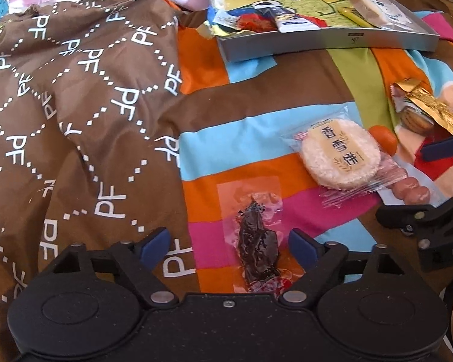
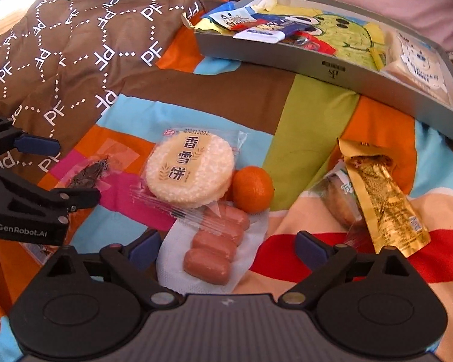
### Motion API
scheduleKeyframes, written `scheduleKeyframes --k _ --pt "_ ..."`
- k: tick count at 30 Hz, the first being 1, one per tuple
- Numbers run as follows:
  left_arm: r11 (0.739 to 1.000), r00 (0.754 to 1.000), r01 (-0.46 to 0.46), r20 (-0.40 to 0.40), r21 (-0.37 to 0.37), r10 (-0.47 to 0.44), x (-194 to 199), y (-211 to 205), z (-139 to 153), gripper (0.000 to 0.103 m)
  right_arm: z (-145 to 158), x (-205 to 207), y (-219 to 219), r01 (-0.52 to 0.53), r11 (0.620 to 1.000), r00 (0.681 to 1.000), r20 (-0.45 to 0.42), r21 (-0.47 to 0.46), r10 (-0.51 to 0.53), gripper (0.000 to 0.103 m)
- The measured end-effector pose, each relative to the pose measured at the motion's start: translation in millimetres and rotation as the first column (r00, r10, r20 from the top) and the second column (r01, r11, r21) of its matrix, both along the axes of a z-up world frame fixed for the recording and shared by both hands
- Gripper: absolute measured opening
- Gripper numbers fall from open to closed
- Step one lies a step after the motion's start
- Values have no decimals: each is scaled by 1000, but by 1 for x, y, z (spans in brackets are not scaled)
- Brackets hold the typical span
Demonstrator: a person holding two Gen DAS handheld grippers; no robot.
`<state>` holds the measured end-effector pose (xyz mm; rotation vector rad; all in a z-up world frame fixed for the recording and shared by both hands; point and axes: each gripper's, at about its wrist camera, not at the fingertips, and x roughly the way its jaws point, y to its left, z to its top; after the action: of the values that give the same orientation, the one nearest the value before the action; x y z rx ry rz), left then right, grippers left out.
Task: Organize snacks
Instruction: 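Lower the left tool onto the beef jerky pack while the right tool lowers onto the sausage pack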
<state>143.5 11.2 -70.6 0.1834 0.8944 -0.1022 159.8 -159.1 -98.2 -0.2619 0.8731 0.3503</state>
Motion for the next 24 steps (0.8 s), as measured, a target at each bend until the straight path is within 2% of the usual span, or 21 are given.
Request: scheduleKeyframes --k 4,6,8,12,17,21,24 --pt "999 999 35 4 -2 -35 -3 -4 0 71 1 -2 -1 2 1000 1000 -11 22 -2 92" --pt "998 998 58 -6 -12 -58 -4 -6 -1 59 1 -3 0 0 1000 1000 -16 28 1 92" --pt "997 997 70 -13 -25 -70 -5 -7 -2 52 0 -2 1 0 999 1000 -23 33 1 91" --pt "996 997 68 -27 -49 -69 -4 -8 -3 50 0 1 0 9 998 999 -49 55 -6 92" --pt "994 997 68 -37 -84 -72 -1 -3 -4 54 -2 -1 2 1 999 999 -42 35 1 91" --pt "992 997 61 -50 -107 -66 0 0 -3 49 0 -5 3 -10 1000 999 -39 27 11 77" --pt "989 996 48 -64 -142 -57 2 4 -2 48 2 -9 2 -14 999 999 -43 30 15 69"
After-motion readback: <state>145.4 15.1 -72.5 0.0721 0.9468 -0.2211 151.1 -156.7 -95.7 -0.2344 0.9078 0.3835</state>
